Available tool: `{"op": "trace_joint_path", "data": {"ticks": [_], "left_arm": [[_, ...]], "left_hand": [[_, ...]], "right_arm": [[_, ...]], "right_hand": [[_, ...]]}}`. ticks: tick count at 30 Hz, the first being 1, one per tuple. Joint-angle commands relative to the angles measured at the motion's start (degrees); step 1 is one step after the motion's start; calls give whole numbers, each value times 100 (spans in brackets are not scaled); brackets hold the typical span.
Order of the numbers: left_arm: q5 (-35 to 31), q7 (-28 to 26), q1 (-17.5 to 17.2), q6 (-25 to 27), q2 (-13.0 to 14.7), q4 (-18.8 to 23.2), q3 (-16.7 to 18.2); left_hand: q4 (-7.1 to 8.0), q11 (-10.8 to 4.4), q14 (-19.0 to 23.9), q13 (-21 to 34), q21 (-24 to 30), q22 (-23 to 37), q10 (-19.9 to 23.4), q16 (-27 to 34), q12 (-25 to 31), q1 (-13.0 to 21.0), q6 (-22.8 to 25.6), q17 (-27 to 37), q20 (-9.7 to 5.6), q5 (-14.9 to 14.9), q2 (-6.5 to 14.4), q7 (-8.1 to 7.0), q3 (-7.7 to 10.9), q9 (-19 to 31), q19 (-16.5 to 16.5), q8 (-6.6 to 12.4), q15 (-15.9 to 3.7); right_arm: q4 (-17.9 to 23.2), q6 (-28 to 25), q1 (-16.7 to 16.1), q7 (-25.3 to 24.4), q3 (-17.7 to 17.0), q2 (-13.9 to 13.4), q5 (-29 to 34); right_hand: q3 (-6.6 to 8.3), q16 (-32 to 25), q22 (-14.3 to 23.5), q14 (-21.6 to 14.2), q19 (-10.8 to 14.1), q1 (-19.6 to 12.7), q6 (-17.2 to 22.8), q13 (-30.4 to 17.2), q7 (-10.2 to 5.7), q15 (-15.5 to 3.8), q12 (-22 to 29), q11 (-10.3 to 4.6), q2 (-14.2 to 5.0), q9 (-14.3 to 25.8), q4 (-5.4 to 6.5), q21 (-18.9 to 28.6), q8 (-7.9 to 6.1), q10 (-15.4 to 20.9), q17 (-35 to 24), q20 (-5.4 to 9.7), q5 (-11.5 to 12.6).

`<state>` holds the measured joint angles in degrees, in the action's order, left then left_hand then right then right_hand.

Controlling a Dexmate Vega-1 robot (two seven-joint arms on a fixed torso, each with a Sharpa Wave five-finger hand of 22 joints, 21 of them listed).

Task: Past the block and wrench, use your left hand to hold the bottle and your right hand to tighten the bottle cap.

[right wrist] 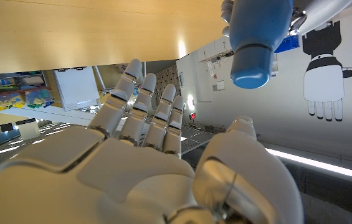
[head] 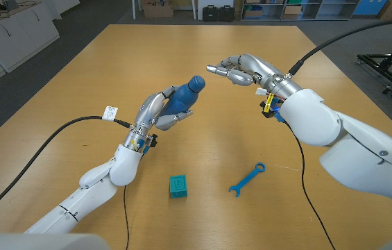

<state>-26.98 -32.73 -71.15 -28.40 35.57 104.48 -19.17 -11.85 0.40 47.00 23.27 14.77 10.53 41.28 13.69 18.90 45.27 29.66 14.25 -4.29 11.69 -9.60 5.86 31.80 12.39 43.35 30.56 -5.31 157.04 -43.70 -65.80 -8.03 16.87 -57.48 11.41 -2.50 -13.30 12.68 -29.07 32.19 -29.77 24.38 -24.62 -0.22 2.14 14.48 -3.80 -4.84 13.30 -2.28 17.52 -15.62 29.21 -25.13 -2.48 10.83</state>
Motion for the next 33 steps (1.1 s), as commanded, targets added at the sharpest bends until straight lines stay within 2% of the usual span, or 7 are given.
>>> {"op": "trace_joint_path", "data": {"ticks": [1, 8, 13, 17, 24, 29, 33], "left_arm": [[477, 281, 67, -169, -177, -128, -37], [808, 472, 104, -228, -328, -209, -88], [893, 511, 99, -193, -465, -198, -108], [807, 473, 119, -79, -600, -174, -138], [867, 447, 174, -66, -721, -270, -141], [1182, 612, 235, -149, -650, -382, -46], [1456, 717, 231, -183, -579, -391, 101]], "left_hand": [[191, -726, 45, 29, 3, 29, 769, -1, 10, 1217, 1203, 15, -508, 33, 1370, -1064, 174, 20, 14, 35, -834], [188, -726, 50, 36, 3, 29, 778, -2, 8, 1220, 1214, 17, -510, 34, 1369, -1067, 166, 24, 14, 42, -835], [191, -710, 54, 45, 5, 29, 781, -6, 3, 1217, 1205, 19, -509, 34, 1374, -1057, 158, 25, 21, 40, -830], [192, -718, 60, 50, 5, 30, 787, -5, 2, 1218, 1209, 22, -511, 35, 1379, -1055, 154, 26, 22, 43, -832], [193, -711, 63, 55, 7, 30, 791, -7, 1, 1217, 1224, 23, -512, 35, 1381, -1058, 149, 27, 28, 49, -831], [196, -721, 72, 63, 5, 30, 794, -6, -3, 1215, 1233, 27, -514, 35, 1389, -1058, 142, 28, 25, 53, -833], [195, -723, 74, 70, 4, 30, 804, -9, -4, 1215, 1238, 29, -518, 35, 1390, -1054, 136, 29, 24, 56, -832]], "right_arm": [[-429, 1532, -974, -511, -815, -33, -323], [-751, 2329, -1432, -782, -1077, 43, -297], [-1186, 3105, -1705, -901, -1251, 226, -491], [-1608, 3752, -1814, -846, -1395, 360, -794], [-2353, 4612, -1651, -800, -1194, 712, -1234], [-2722, 4781, -1367, -924, -808, 1052, -1279], [-3026, 5009, -1171, -1003, -545, 1291, -1288]], "right_hand": [[34, 78, 30, 163, -175, -114, -148, 37, -17, -13, -72, -9, -8, -5, -83, -79, 92, -160, 14, -61, 71], [69, 157, 33, 374, -410, -193, -283, 85, -21, 33, -143, -15, -3, -13, -149, -167, 169, -324, 42, -121, 92], [80, 162, 34, 400, -461, -208, -299, 105, 14, 26, -151, 16, -7, -15, -165, -186, 185, -342, 52, -23, 99], [88, 177, 32, 449, -491, -213, -306, 125, 52, 42, -157, 145, -11, -17, -175, -197, 196, -354, 68, 31, 103], [97, 201, 29, 553, -542, -186, -309, 166, 200, 49, -187, 316, -34, -22, -167, -217, 215, -419, 93, 82, 103], [100, 214, 27, 619, -579, -160, -294, 193, 292, 37, -194, 403, -52, -26, -157, -232, 220, -427, 106, 130, 97], [105, 245, 21, 751, -718, -138, -309, 230, 338, 15, -217, 499, -62, -32, -154, -288, 240, -473, 127, 191, 90]]}}
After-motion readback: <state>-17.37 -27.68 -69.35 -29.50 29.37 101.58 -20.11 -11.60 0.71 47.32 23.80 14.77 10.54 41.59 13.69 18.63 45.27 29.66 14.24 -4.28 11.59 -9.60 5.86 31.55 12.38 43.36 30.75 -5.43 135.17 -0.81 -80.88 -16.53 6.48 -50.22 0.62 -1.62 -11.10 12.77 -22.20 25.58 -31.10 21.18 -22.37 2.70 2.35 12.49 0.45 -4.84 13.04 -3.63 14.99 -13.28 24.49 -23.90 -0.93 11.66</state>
